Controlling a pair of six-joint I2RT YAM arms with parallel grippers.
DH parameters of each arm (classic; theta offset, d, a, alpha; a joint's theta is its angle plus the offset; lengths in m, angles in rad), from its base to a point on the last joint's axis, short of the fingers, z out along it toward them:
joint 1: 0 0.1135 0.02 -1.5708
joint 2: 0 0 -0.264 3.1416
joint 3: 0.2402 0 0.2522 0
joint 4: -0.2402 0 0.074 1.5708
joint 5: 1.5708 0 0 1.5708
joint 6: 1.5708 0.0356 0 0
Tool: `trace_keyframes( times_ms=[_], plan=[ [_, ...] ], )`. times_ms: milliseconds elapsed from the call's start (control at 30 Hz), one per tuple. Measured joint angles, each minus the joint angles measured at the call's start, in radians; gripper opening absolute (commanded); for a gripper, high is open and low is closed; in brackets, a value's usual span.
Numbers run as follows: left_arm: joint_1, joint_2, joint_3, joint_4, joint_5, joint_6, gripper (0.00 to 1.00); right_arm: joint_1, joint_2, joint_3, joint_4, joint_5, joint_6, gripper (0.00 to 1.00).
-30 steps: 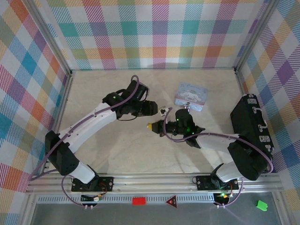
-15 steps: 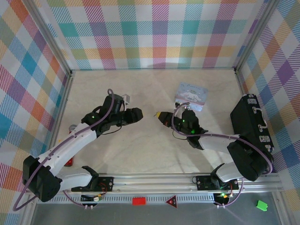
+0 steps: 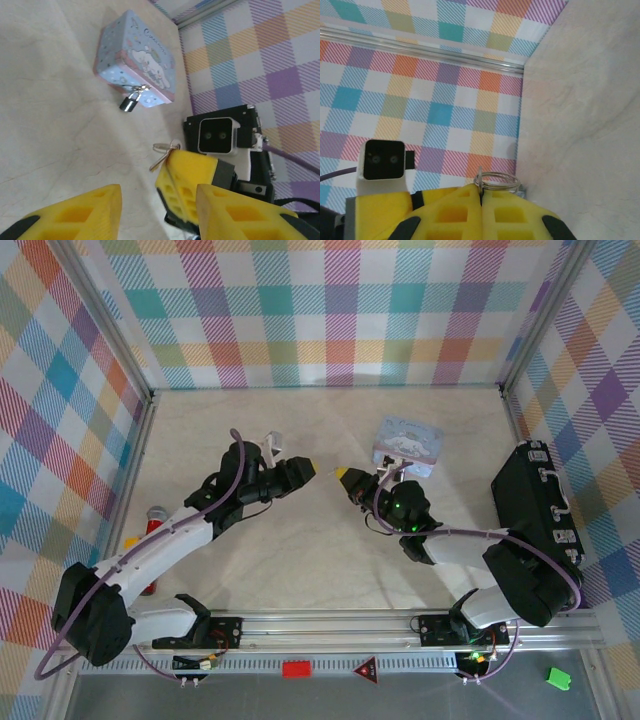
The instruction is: Unlock a padlock with a key
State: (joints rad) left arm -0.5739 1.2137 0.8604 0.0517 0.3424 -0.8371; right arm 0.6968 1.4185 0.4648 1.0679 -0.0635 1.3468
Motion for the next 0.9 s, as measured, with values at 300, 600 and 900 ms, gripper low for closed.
trace_keyframes(
  times_ms=[300, 600, 900],
  plan=[
    [-0.013, 0.022, 0.0, 0.061, 0.014, -0.033, 0.4, 0.036, 0.007, 0.029, 0.063, 0.004, 0.083, 0.0],
    [-0.027, 0.023, 0.0, 0.062, 0.022, -0.039, 0.34, 0.044, 0.016, 0.035, 0.077, 0.012, 0.112, 0.0],
    [-0.033, 0.033, 0.0, 0.082, 0.04, -0.039, 0.27, 0.045, 0.029, 0.042, 0.089, 0.019, 0.134, 0.0]
  ],
)
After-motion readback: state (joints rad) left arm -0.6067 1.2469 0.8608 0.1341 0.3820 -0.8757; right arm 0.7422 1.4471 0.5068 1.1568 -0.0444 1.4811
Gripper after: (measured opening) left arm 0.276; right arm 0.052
